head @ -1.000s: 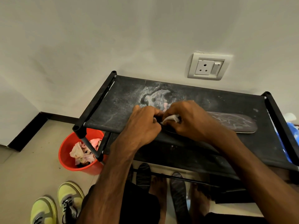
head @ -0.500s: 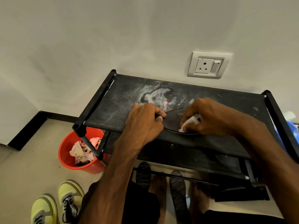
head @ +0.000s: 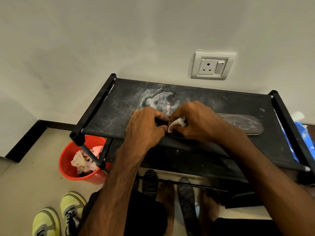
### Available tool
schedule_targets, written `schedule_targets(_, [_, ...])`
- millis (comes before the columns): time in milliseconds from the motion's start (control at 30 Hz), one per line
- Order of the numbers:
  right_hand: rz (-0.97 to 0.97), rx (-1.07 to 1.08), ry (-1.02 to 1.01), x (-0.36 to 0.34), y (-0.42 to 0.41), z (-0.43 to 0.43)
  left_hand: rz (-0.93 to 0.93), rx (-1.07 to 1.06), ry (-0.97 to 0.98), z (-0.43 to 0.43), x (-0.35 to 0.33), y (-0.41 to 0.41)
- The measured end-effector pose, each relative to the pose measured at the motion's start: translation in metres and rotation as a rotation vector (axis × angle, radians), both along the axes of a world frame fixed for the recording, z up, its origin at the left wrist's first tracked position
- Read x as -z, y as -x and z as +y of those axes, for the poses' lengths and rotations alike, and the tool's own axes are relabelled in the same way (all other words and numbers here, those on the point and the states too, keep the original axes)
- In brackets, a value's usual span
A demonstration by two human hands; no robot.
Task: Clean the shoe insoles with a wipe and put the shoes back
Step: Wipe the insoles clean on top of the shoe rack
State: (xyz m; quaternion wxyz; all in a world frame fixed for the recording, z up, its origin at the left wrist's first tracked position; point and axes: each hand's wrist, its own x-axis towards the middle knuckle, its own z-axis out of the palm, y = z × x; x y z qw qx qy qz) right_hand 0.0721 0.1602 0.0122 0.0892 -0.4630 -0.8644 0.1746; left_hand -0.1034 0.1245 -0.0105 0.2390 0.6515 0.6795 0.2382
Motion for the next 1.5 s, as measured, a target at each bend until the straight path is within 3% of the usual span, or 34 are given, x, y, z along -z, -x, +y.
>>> schedule_targets(233, [-0.147,-0.021,0.231,-0.024,-0.028,0.0,-0.022,-0.004,-0.014,0.002,0.004,0.0])
schedule_targets(300, [-0.152,-0.017,0.206,-0.026,-0.034,-0.001,0.019,0.001,-0.047,0.001,0.005,0.0])
schedule_targets(433, [0.071,0.129,0.008,-0.02,-0.039,0.0,0.139,0.06,-0.163,0.0,0.008,-0.003])
schedule_targets(600, [0.108,0.259,-0.106,-0.011,-0.044,0.007,0.144,0.215,-0.108,0.0,0.01,-0.013])
schedule_targets(1500, [0.184,0.244,-0.03,-0.005,-0.042,0.007,0.118,0.282,-0.113,0.017,0.012,0.003])
